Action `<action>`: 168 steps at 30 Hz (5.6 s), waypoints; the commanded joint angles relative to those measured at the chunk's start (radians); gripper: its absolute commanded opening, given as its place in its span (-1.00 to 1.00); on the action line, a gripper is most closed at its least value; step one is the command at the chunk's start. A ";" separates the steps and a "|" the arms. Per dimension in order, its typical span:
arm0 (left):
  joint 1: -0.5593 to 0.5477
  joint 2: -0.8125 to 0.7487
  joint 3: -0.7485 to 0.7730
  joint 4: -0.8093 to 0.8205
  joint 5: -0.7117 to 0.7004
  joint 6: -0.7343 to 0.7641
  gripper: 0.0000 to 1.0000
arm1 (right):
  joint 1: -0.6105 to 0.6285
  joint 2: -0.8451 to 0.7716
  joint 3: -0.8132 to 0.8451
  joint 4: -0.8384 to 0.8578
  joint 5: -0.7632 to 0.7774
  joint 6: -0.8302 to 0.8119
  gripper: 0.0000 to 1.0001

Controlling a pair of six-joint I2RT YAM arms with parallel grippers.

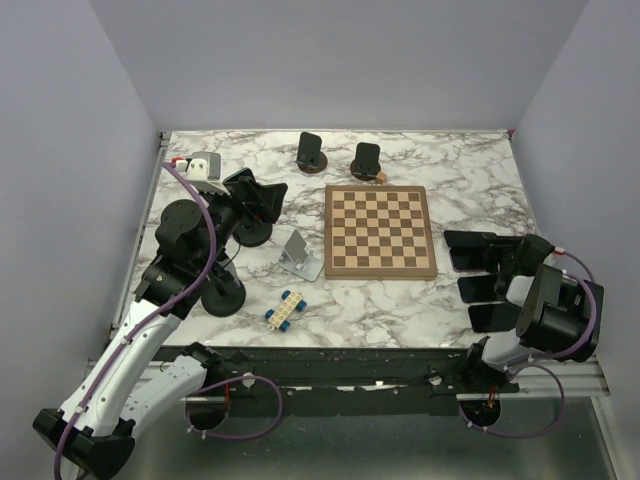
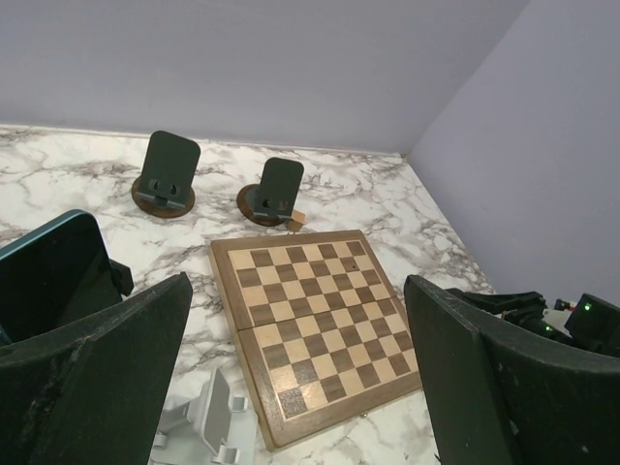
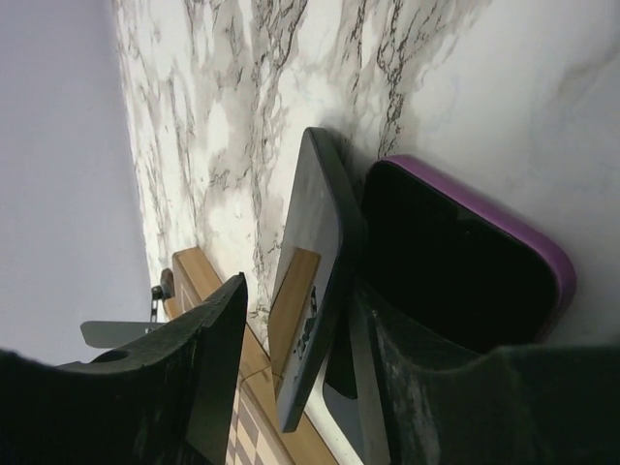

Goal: Remove the phone from the phone stand

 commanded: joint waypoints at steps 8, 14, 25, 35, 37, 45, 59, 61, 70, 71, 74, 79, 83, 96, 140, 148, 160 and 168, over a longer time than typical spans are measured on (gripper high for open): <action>0.009 -0.002 0.027 0.016 0.053 -0.019 0.98 | -0.003 0.048 0.131 -0.179 -0.036 -0.095 0.19; 0.011 -0.002 0.027 0.014 0.053 -0.019 0.97 | 0.003 0.047 0.105 -0.147 -0.063 -0.082 0.19; 0.018 -0.002 0.027 0.014 0.060 -0.024 0.98 | 0.040 -0.018 0.103 -0.194 -0.052 -0.093 0.19; 0.020 -0.003 0.028 0.014 0.067 -0.028 0.97 | 0.040 -0.082 0.167 -0.342 0.016 -0.160 0.29; 0.020 -0.005 0.028 0.014 0.069 -0.028 0.97 | 0.040 -0.087 0.174 -0.352 0.011 -0.166 0.29; 0.022 -0.009 0.033 0.007 0.050 -0.009 0.97 | 0.051 -0.240 0.207 -0.466 0.016 -0.348 0.35; 0.031 -0.023 0.040 -0.008 -0.062 0.089 0.98 | 0.515 -0.321 0.454 -0.572 -0.083 -0.708 0.71; 0.028 -0.027 0.037 -0.006 -0.090 0.110 0.98 | 0.622 -0.304 0.486 -0.553 -0.103 -0.727 0.99; -0.060 -0.074 0.043 -0.016 -0.307 0.301 0.98 | 1.066 -0.158 0.617 -0.471 -0.001 -0.724 1.00; -0.061 -0.084 0.052 -0.056 -0.313 0.302 0.98 | 1.102 -0.128 0.644 -0.479 0.017 -0.710 1.00; -0.061 -0.152 0.043 -0.157 -0.329 0.246 0.98 | 1.219 -0.037 0.738 -0.489 0.099 -0.720 1.00; -0.060 -0.294 0.005 -0.323 -0.333 0.172 0.98 | 1.359 0.135 0.947 -0.543 0.299 -0.704 1.00; -0.059 -0.380 -0.010 -0.446 -0.362 0.162 0.97 | 1.421 0.278 1.142 -0.586 0.404 -0.729 1.00; -0.060 -0.519 -0.020 -0.546 -0.409 0.150 0.98 | 1.487 0.572 1.627 -0.840 0.455 -0.891 1.00; -0.059 -0.532 -0.051 -0.490 -0.335 0.127 0.97 | 1.540 0.814 1.908 -0.844 0.655 -1.005 0.82; -0.060 -0.528 -0.053 -0.485 -0.331 0.127 0.97 | 1.539 0.821 1.916 -0.855 0.671 -1.012 0.71; -0.060 -0.443 -0.053 -0.373 -0.288 0.133 0.97 | 1.524 0.780 1.866 -0.825 0.668 -0.995 -0.91; -0.037 -0.324 -0.015 -0.270 -0.255 0.119 0.97 | 1.428 0.695 1.778 -0.818 0.489 -0.899 -0.99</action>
